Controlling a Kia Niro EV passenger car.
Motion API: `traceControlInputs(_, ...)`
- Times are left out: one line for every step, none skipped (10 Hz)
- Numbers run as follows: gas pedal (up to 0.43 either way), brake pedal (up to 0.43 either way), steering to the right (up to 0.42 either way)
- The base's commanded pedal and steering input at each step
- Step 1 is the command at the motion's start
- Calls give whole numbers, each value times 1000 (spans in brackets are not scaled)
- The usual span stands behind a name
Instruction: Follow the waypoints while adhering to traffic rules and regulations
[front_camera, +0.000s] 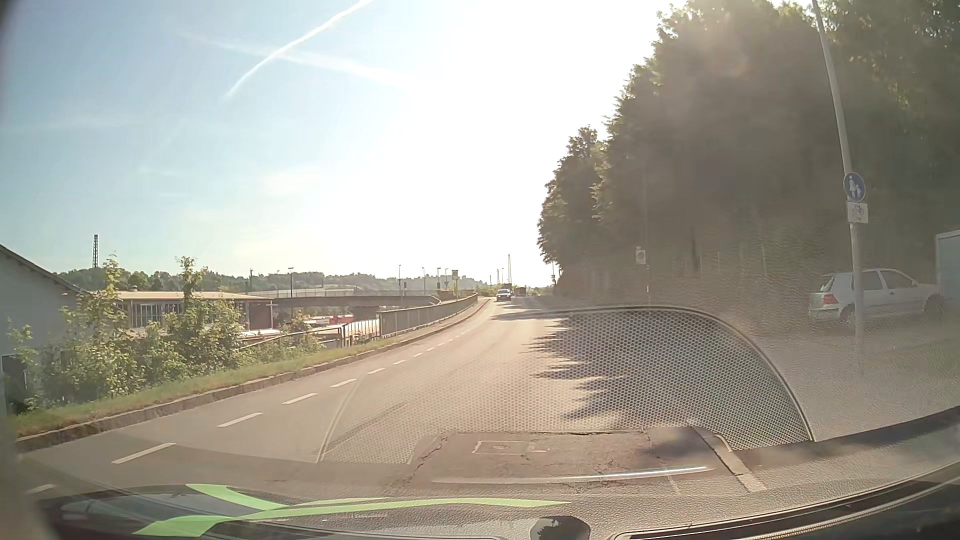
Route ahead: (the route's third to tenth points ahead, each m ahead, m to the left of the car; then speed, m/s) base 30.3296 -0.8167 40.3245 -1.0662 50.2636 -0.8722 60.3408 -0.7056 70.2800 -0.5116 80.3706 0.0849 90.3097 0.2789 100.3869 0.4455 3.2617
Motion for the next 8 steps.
traceControlInputs(67,0,76)
traceControlInputs(67,0,69)
traceControlInputs(67,0,67)
traceControlInputs(67,0,60)
traceControlInputs(67,0,54)
traceControlInputs(67,0,50)
traceControlInputs(67,0,49)
traceControlInputs(67,0,49)
